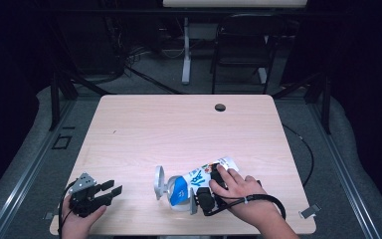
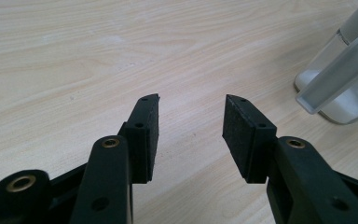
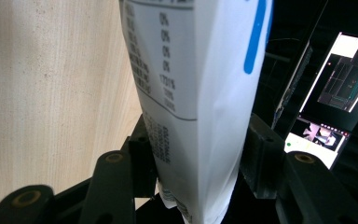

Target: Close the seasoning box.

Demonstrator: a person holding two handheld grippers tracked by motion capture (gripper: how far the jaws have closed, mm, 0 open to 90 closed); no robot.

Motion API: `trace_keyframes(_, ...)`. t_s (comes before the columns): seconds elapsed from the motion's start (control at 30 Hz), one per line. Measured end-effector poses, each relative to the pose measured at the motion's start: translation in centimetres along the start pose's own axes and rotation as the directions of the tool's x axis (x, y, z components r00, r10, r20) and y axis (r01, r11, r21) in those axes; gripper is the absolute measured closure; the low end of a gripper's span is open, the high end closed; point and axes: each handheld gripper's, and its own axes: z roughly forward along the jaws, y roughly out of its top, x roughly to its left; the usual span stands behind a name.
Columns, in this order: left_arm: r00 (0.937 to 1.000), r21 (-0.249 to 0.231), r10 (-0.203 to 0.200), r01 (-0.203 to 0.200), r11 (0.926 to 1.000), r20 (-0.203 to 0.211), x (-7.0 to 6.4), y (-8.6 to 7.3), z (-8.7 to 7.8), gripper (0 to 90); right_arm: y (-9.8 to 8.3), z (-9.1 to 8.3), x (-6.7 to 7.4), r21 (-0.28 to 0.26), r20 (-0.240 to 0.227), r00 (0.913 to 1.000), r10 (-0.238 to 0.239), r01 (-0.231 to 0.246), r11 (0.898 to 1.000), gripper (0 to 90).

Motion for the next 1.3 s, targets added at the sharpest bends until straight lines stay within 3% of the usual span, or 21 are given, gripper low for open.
trace_keyframes(1.3, 1.0, 0.005, -0.003, 0.003, 1.0, -0.001, 0.0, -0.06, 0.12, 56.2, 0.07, -0.15, -0.01, -0.006, 0.019, 0.9994, -0.03, 0.03, 1.0, 54.2)
